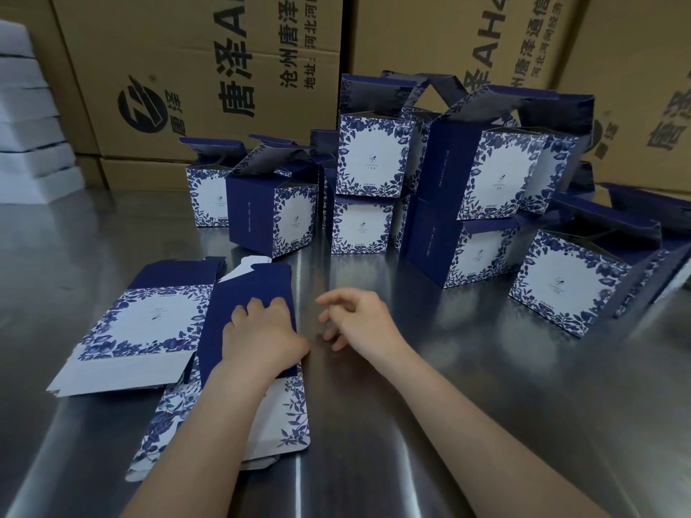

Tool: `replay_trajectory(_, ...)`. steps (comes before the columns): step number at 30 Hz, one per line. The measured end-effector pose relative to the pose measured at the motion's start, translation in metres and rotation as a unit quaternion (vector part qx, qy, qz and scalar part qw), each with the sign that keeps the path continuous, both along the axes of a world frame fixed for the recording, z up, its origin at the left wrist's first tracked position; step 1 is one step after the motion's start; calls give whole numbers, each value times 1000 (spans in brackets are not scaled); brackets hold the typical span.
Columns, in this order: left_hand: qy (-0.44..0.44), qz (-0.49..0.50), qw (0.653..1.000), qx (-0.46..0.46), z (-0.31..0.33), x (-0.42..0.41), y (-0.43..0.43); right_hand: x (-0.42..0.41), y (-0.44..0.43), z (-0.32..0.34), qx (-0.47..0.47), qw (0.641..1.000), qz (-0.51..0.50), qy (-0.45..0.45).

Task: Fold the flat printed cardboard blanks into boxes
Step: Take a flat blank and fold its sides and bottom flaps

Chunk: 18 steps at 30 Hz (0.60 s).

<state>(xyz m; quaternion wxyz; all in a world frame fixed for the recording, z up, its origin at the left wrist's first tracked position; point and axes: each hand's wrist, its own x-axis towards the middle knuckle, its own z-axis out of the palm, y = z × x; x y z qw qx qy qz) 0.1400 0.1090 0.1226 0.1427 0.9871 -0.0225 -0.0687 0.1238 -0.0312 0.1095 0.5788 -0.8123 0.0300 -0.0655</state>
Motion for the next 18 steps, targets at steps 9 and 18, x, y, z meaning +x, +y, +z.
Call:
replay_trajectory(9,-117,21,987,-109,13,-15,-11,-6,2,10,225,969,65,75)
replay_trajectory(18,-191,-52,958,-209,8,-30,-31,-1,-2,6,338,929,122,94)
